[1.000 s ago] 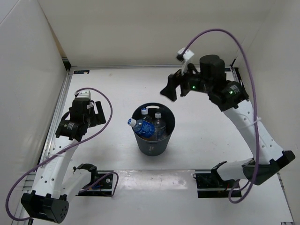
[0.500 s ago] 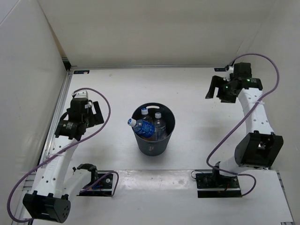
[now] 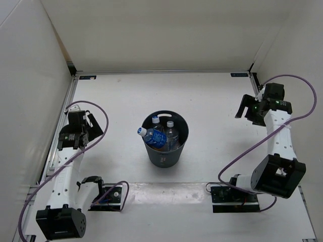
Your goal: Put the plastic bottles in the bin
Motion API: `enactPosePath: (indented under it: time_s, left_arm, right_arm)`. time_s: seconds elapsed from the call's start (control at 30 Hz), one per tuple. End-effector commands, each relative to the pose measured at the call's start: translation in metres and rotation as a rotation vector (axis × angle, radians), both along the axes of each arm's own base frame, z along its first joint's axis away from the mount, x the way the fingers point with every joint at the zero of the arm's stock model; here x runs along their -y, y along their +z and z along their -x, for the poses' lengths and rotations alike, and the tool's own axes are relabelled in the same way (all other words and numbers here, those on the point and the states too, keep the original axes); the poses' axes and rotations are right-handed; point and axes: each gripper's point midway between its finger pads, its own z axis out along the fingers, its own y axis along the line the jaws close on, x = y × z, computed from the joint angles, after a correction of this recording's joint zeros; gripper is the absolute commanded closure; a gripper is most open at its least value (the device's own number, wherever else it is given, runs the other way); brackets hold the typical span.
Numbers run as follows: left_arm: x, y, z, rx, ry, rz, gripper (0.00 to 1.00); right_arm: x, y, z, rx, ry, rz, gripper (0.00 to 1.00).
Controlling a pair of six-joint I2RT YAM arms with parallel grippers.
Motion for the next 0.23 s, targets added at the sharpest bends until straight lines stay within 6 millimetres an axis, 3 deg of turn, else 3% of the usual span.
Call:
enactPosePath:
  time_s: [0.0, 0.2]
  left_arm:
    - [-0.0025, 0.0109, -0.0056, 0.095, -0.018, -0.024, 0.01]
    - [-0.0075, 0.0055, 0.0029, 0.090, -0.043, -0.079, 0.01]
  right_arm:
    - [0.0104, 0.0025, -0.0053, 0.047, -0.005, 0.039, 0.10]
    - [0.0112, -0.0006, -0.0087, 0.053, -0.002, 0.041, 0.10]
